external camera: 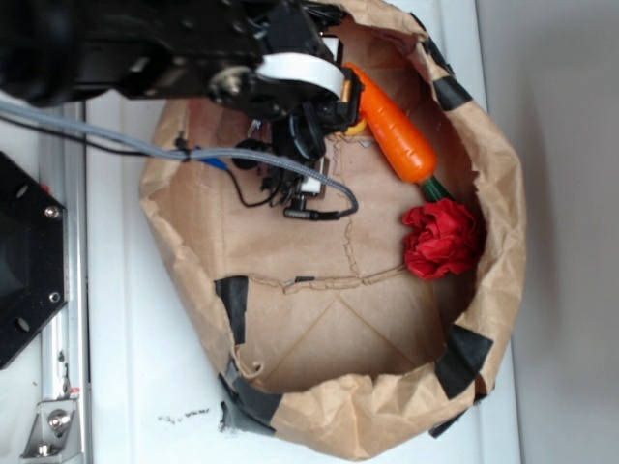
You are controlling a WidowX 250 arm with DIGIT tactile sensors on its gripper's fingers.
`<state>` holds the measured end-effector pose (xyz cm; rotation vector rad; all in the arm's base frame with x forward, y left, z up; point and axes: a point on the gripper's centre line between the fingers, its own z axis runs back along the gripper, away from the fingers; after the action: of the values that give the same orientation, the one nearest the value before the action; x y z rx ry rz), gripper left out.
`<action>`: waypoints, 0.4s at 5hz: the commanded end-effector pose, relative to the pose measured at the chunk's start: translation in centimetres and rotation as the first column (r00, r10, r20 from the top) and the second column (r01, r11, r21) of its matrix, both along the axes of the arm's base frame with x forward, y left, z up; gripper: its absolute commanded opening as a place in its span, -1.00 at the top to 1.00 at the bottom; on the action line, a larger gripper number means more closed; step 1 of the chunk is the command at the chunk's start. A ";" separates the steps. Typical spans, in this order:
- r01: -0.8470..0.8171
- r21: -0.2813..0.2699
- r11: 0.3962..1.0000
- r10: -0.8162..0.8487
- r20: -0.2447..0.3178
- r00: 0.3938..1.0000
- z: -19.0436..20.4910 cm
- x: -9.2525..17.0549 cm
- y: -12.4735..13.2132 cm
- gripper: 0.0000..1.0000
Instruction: Grab the silver keys.
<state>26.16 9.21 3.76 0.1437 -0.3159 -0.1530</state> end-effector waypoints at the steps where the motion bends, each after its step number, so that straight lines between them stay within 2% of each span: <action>1: -0.004 0.109 0.994 -0.003 0.063 0.998 0.1 0.7 1.4 -1.00; 2: -0.001 0.139 0.990 -0.006 0.054 0.999 -0.2 0.0 2.1 -1.00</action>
<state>26.08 10.72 2.82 0.2698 -0.3479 -0.1874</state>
